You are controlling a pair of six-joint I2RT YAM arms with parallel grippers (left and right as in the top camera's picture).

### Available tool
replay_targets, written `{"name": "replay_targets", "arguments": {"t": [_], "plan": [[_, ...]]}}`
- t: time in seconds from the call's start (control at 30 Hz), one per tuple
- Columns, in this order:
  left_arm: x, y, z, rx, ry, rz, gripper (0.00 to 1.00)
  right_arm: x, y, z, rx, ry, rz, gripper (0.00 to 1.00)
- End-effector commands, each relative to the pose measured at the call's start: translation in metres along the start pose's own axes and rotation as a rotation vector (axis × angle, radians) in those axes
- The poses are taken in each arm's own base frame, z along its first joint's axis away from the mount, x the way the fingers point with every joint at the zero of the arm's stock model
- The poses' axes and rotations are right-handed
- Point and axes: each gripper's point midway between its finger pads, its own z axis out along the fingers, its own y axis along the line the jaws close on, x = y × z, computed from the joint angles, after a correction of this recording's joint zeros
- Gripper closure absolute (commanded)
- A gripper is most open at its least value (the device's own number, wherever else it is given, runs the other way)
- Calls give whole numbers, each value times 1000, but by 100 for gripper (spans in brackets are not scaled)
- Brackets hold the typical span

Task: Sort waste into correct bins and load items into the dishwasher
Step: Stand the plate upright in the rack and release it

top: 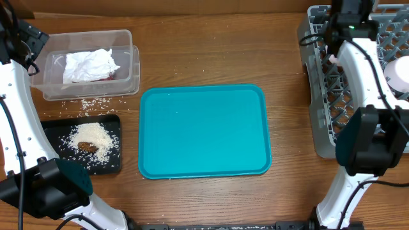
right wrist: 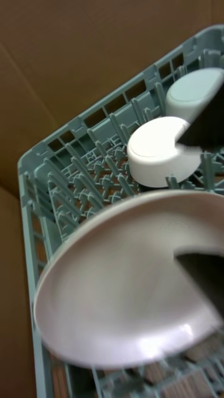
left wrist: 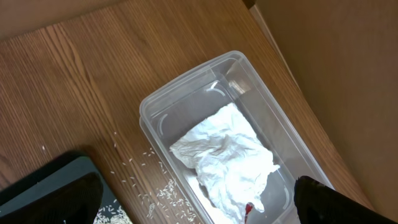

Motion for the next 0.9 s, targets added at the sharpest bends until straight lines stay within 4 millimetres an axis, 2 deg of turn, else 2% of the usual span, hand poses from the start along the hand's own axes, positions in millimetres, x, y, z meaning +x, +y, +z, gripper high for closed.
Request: {"name": "replay_targets", "arguments": {"t": [0.0, 0.1, 0.2, 0.3, 0.33, 0.43, 0.47, 0.63, 0.83, 0.87], "plan": [[-3, 4, 2, -15, -8, 13, 0, -32, -39, -62, -8, -95, 146, 0], [-3, 4, 2, -15, -8, 13, 0, -19, -20, -98, -214, -37, 181, 0], [-3, 3, 2, -15, -8, 13, 0, 4, 1, -140, -444, 72, 202, 0], [-3, 3, 2, -15, -8, 13, 0, 23, 13, -190, -677, 162, 174, 0], [-3, 3, 2, -15, -8, 13, 0, 30, 12, -210, -751, 186, 159, 0], [-3, 3, 2, -15, -8, 13, 0, 47, -2, -238, -818, 227, 131, 0], [-3, 3, 2, -15, -8, 13, 0, 59, -13, -249, -819, 252, 106, 0], [-3, 3, 2, -15, -8, 13, 0, 96, -38, -281, -824, 319, 9, 0], [-3, 3, 2, -15, -8, 13, 0, 124, -43, -317, -869, 313, -59, 0], [-3, 3, 2, -15, -8, 13, 0, 135, -42, -324, -879, 323, -70, 0]]}}
